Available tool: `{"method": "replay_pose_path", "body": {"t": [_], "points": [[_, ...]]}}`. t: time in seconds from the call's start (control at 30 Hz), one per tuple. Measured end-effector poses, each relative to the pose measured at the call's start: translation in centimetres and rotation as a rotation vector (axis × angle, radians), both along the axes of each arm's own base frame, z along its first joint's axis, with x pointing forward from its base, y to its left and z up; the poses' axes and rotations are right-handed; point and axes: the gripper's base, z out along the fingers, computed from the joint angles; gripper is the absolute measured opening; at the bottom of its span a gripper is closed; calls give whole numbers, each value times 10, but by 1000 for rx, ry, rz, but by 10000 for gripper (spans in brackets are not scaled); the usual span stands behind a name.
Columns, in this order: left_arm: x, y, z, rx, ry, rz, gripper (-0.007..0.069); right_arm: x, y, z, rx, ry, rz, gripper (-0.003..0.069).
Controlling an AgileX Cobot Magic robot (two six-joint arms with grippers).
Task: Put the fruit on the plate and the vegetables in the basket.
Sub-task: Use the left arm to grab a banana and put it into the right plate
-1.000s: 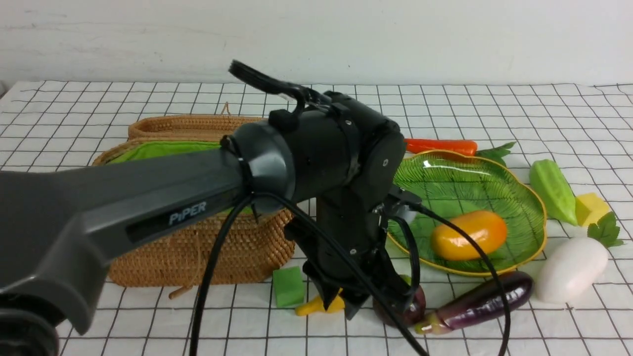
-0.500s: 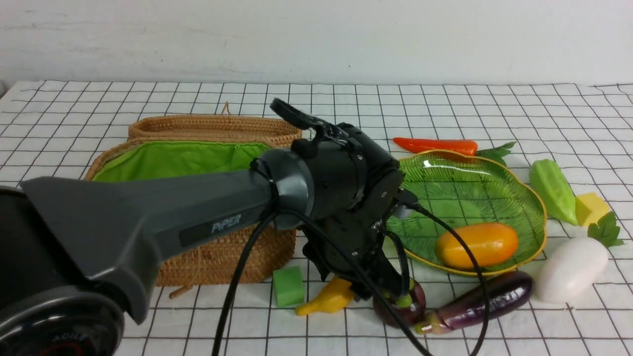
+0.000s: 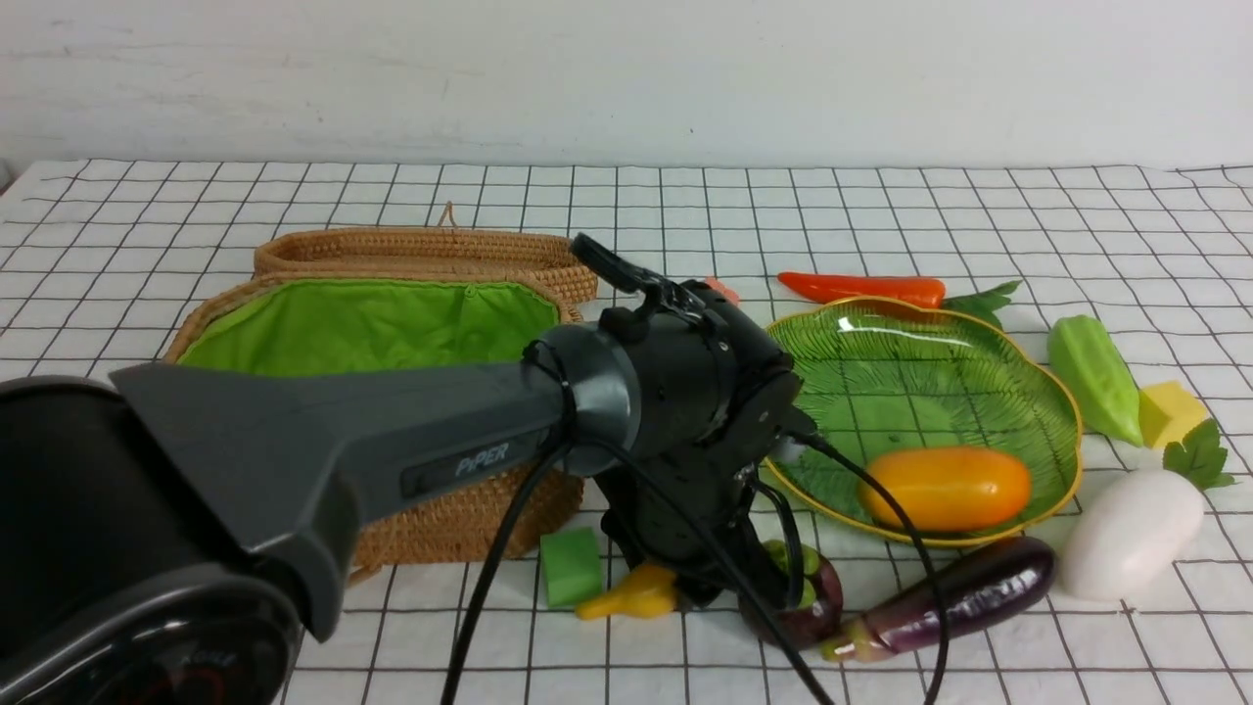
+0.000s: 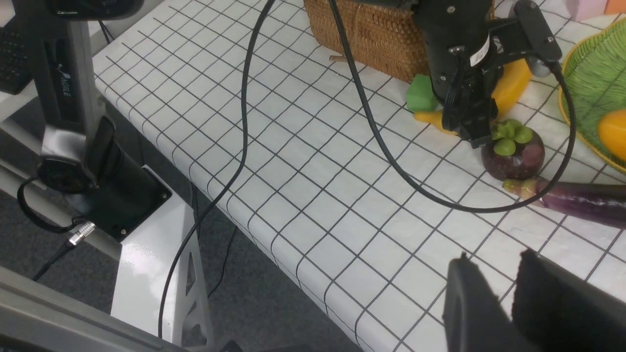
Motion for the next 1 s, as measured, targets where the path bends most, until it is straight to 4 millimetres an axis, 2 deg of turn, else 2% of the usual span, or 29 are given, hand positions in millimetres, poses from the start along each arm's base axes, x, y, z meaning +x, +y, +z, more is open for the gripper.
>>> {"method": "replay_pose_path", "body": {"t": [0.03, 0.1, 0.2, 0.23, 0.27, 0.3, 0.33, 0.43, 0.5, 0.57, 0.6, 0.7, 0.77, 0.8, 0.9, 0.93, 0.97, 1.0], "points": [[0, 0, 1, 1, 0, 1, 317, 0, 0, 0, 0, 0, 0, 169], [4, -4, 17, -7, -12, 10, 316, 0, 0, 0, 1, 2, 2, 169], [9, -12, 49, -47, -42, 21, 316, 0, 0, 0, 1, 2, 2, 169], [8, -13, 51, -49, -42, 21, 316, 0, 0, 0, 1, 1, 1, 169], [7, -18, 70, -63, -60, 13, 316, 1, 0, 0, -4, -5, -6, 169], [7, -20, 75, -73, -70, 9, 316, 1, -1, 0, -5, -7, -7, 169], [6, -27, 95, -107, -111, -20, 316, 3, -2, 0, -18, -24, -27, 169], [5, -35, 125, -152, -188, -124, 316, 9, -6, 0, -38, -54, -100, 169], [6, -37, 134, -167, -234, -198, 316, 12, -9, 0, -47, -68, -146, 169], [10, -45, 144, -201, -339, -355, 316, 21, -17, 2, -34, -74, -292, 169], [11, -46, 144, -201, -347, -367, 316, 21, -17, 2, -34, -74, -292, 170], [21, -58, 136, -201, -454, -548, 316, 26, -23, 4, -8, -76, -407, 171], [30, -70, 119, -202, -512, -636, 316, 27, -23, 4, 5, -65, -423, 172], [31, -71, 117, -202, -515, -640, 316, 27, -23, 4, 5, -65, -423, 172], [45, -84, 85, -219, -560, -671, 316, 24, -21, 3, 19, -37, -401, 172], [46, -84, 83, -217, -556, -670, 316, 24, -20, 3, 23, -28, -392, 172], [53, -85, 68, -214, -553, -666, 316, 22, -18, 2, 35, -3, -368, 172], [55, -84, 67, -216, -555, -662, 316, 21, -18, 2, 37, 1, -364, 172]]}}
